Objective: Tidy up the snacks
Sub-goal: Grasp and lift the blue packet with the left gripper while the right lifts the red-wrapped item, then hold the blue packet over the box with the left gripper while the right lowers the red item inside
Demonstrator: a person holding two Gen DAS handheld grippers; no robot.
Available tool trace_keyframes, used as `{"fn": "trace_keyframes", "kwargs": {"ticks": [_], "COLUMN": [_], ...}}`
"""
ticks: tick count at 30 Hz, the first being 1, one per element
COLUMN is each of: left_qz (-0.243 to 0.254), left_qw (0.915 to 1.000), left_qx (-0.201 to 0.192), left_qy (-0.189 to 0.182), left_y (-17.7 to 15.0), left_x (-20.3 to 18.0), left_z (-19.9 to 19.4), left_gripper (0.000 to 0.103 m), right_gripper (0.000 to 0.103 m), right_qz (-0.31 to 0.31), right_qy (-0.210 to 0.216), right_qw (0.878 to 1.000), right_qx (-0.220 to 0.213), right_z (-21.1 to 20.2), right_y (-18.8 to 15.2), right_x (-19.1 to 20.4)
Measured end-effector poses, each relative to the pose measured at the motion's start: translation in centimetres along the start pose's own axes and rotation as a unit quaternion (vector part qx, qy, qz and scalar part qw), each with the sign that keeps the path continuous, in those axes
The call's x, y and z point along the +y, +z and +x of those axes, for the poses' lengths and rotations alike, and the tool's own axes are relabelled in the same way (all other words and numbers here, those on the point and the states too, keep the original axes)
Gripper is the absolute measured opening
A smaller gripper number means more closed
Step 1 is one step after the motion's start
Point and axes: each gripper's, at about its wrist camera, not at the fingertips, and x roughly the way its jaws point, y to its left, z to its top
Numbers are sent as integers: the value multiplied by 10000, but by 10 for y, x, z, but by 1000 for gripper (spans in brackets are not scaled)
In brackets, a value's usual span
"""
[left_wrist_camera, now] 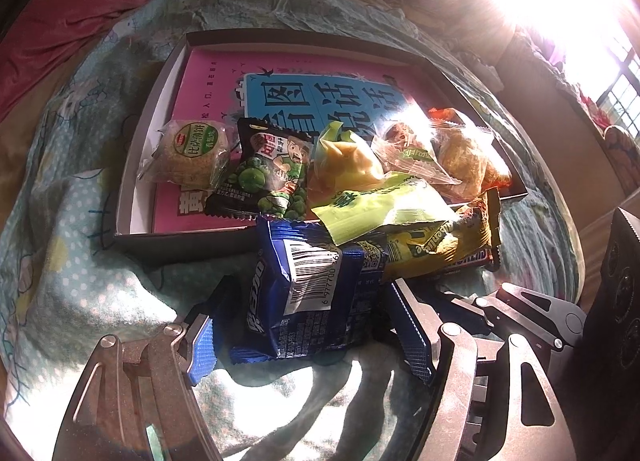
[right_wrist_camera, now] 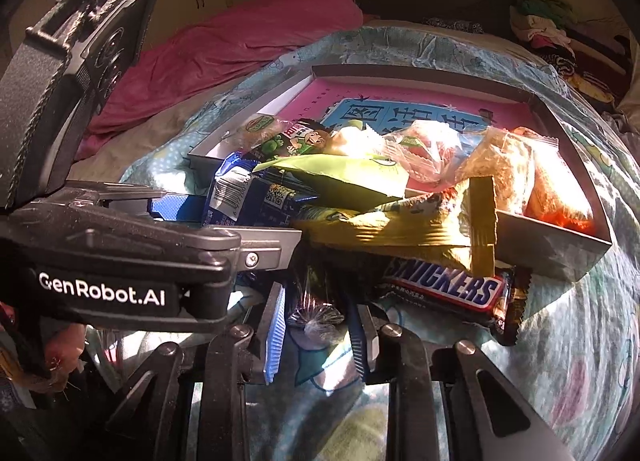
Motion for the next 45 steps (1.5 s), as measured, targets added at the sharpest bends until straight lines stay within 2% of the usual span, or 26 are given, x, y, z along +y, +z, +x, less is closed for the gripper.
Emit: {"fn": "trace_keyframes", "kwargs": {"ticks": [1, 4, 8, 13, 22, 29, 38, 45], "left_qz": [21, 65, 67, -85, -35, 57, -295, -456], "left_qw": [10000, 9999, 9999, 9999, 9999, 9992, 9948, 9926], "left_qx": [26, 75, 73, 55, -29, -397, -970, -1127], "left_qy": [23, 117, 58, -106, -122, -7, 45, 61], "left_y": [0, -2, -4, -5, -10, -6, 11, 24], "left_x": [-1, -1, 1, 8, 8, 7, 36, 47], "left_z": [1, 4, 2, -4, -20, -44, -69, -68], "left_gripper": [76, 67, 58, 55, 54, 54, 54, 54], "right_gripper": [29, 29, 29, 29, 29, 29, 29, 29], "right_qz": [11, 52, 187, 258, 500, 558, 720, 1005], "right_qy": [-3, -16, 5, 7, 102, 169, 101, -125], "right_qw": [10000, 10000, 9998, 9997, 9986, 9977, 9946, 9895], "right_qx": [6, 29, 46, 22, -102, -347, -745, -1029], "right_z": [-2, -8, -10, -15, -25, -42, -63, -75], "right_y": [-1, -5, -6, -7, -8, -6, 8, 21], "right_x": [0, -1, -5, -7, -14, -15, -25, -50]}}
